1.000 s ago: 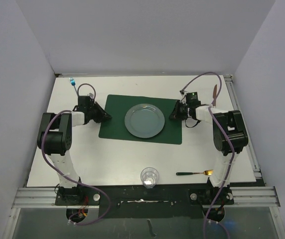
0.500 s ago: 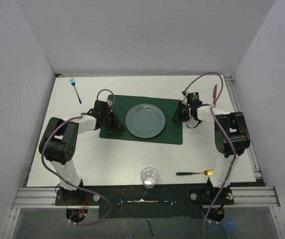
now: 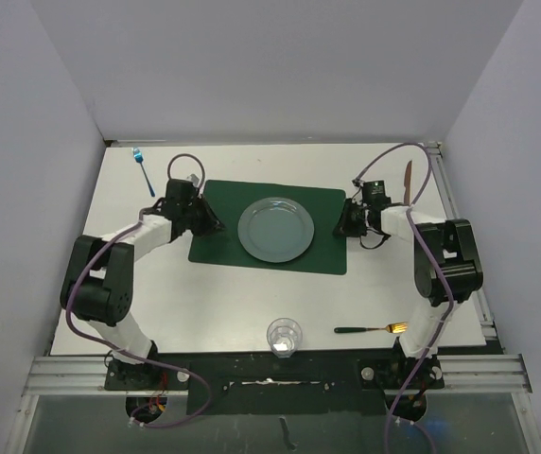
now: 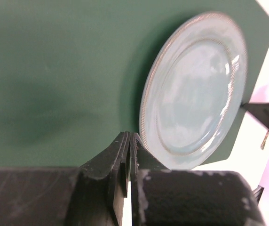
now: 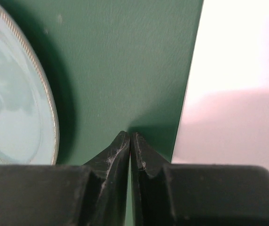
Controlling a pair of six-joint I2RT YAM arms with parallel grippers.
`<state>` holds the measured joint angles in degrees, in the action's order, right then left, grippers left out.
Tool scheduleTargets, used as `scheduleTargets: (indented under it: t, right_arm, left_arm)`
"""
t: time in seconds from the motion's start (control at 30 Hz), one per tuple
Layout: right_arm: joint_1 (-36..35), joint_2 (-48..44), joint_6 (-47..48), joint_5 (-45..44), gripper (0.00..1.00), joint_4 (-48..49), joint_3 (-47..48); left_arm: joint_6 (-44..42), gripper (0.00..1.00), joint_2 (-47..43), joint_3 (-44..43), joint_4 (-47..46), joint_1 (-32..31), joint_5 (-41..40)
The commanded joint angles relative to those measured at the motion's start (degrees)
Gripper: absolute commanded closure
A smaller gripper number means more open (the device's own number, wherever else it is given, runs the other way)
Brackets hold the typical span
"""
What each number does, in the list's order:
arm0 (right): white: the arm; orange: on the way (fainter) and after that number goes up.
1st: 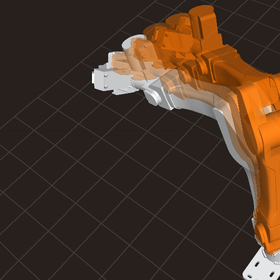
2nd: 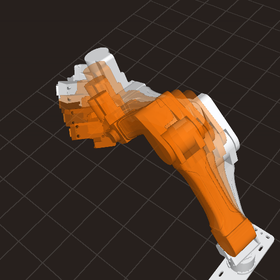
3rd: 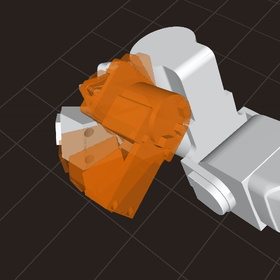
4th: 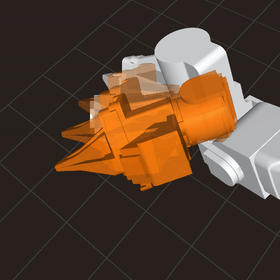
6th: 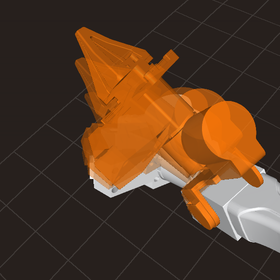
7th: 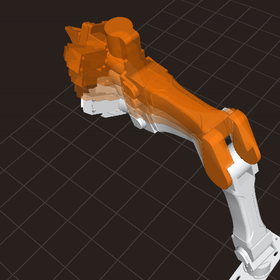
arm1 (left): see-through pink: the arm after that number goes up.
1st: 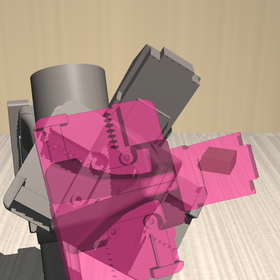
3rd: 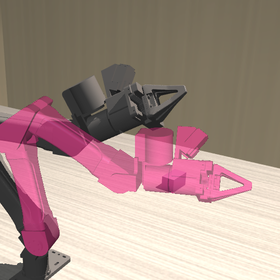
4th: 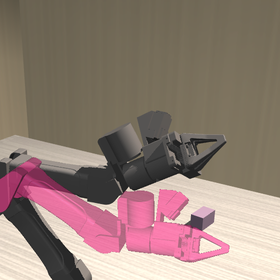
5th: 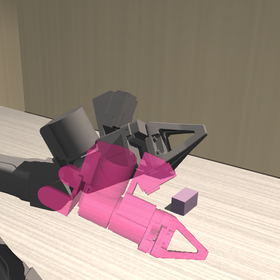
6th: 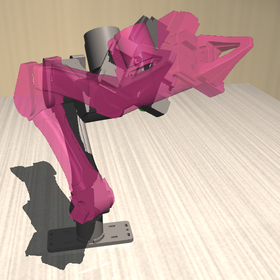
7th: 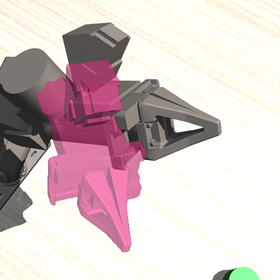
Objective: Set the dinner table for one person
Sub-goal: Adjust the napkin at the center of the board.
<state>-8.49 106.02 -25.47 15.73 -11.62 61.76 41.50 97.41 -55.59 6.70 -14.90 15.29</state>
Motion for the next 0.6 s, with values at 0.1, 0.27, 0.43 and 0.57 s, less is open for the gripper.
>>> scheduleTargets:
  t: [0.1, 0.27, 0.43, 0.57]
  right_arm:
    - [2.0, -8.2, -1.6, 10.1, 0.93, 7.0, -6.9]
    - [3.3, -10.6, -3.4, 13.2, 0.92, 9.5, -9.0]
    - [3.2, -9.9, -6.0, 16.7, 0.92, 11.8, -9.9]
    - [2.5, -10.2, -7.8, 18.6, 0.92, 13.5, -12.2]
  left_arm:
    - [3.8, 0.97, 0.3, -2.1, -14.5, 8.6, 13.6]
    - [6.0, 0.97, 1.0, 0.9, -21.2, 15.4, 15.0]
    - [5.6, 0.97, 7.0, 0.2, -22.2, 16.7, 15.8]
    - [9.0, 0.97, 11.8, 2.0, -29.7, 16.4, 20.5]
